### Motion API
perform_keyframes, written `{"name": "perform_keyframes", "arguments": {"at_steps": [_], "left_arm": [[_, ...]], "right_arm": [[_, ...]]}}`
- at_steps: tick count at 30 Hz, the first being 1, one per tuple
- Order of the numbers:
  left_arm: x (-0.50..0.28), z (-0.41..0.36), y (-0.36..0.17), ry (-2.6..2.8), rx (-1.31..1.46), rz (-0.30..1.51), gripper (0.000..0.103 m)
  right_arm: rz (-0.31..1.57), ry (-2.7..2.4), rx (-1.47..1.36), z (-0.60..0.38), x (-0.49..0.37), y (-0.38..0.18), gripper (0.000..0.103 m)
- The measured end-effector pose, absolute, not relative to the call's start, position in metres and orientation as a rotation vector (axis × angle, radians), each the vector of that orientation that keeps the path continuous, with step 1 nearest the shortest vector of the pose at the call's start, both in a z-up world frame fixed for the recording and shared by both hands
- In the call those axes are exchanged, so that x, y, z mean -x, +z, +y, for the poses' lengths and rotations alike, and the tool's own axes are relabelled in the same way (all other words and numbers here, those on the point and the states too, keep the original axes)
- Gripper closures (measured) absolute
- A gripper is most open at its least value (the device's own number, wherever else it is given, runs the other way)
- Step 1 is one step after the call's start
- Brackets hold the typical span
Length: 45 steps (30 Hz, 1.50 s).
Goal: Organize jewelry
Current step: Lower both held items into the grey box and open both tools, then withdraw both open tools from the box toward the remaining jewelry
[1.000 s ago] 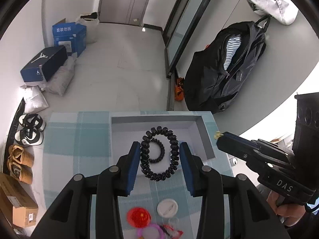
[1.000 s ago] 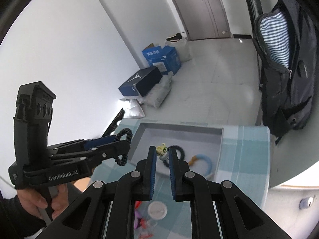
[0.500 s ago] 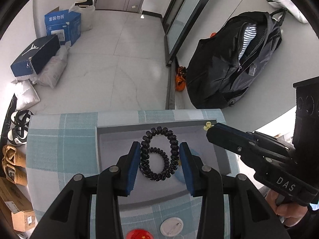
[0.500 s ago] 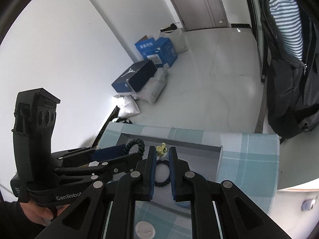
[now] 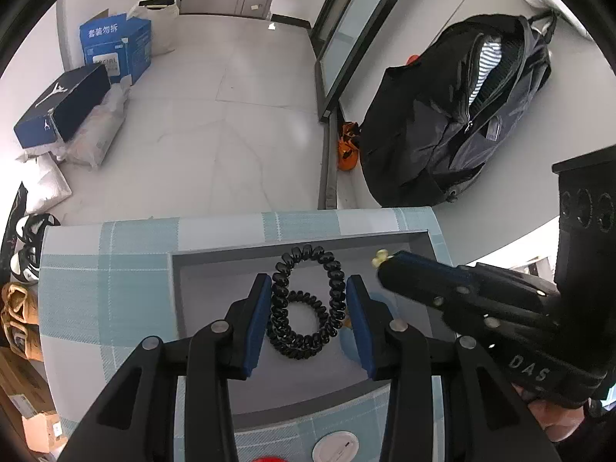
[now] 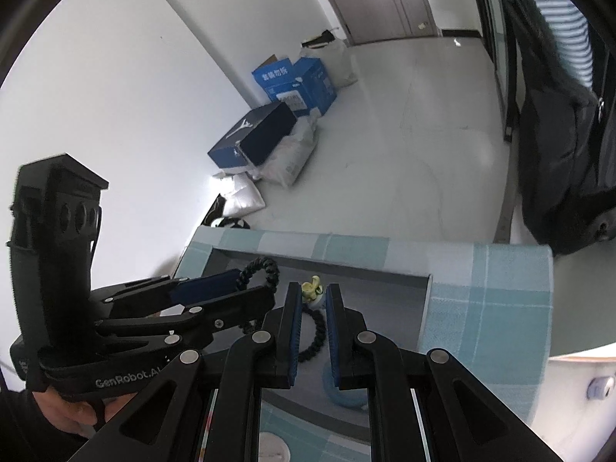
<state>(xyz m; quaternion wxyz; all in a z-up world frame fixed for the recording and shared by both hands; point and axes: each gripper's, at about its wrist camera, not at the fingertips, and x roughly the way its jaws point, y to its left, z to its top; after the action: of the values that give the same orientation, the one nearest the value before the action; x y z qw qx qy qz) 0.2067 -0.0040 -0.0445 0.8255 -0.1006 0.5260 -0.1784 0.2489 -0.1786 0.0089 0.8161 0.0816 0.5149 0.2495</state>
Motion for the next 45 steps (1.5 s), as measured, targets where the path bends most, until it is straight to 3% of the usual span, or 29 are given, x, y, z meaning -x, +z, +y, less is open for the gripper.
{"name": "perform_keyframes", "arguments": {"at_steps": [5,9,12,17,24,38,41,45], "left_arm": [[-0.212,-0.006,-0.051,-0.41,0.242,1.173,0.064],[-0.21,0.002,-0.052,-0.411,0.265,1.199,0.055],[-0.201,0.006,-0.043,-0.412,0.255,1.158,0.038],[-0.188,0.008,-0.026,-0.378,0.231,1.096,0.038],[-0.161,0.018,-0.008,-0.276,0.235,1.015,0.038],[-0.111,0.023,0.007,-0.163,0.158,0.915,0.037],[-0.099,0.022,0.008,-0.162,0.162,0.901,0.026],[-0.081,0.021,0.008,-0.167,0.136,0.866,0.025]], "right_arm": [[1.11,0.496,-0.219,-0.186,-0.25,0.007,0.088],[1.066,0.489,-0.224,-0.196,-0.241,0.02,0.059],[1.032,0.48,-0.217,-0.202,-0.233,0.031,0.054],[0.993,0.453,-0.247,-0.211,-0.224,0.044,0.049],[0.915,0.443,-0.222,-0.21,-0.196,0.065,0.033],[0.828,0.475,-0.179,-0.2,-0.139,0.085,0.018],[0.821,0.471,-0.161,-0.197,-0.125,0.083,0.01],[0.808,0.468,-0.151,-0.194,-0.108,0.079,0.007]]}}
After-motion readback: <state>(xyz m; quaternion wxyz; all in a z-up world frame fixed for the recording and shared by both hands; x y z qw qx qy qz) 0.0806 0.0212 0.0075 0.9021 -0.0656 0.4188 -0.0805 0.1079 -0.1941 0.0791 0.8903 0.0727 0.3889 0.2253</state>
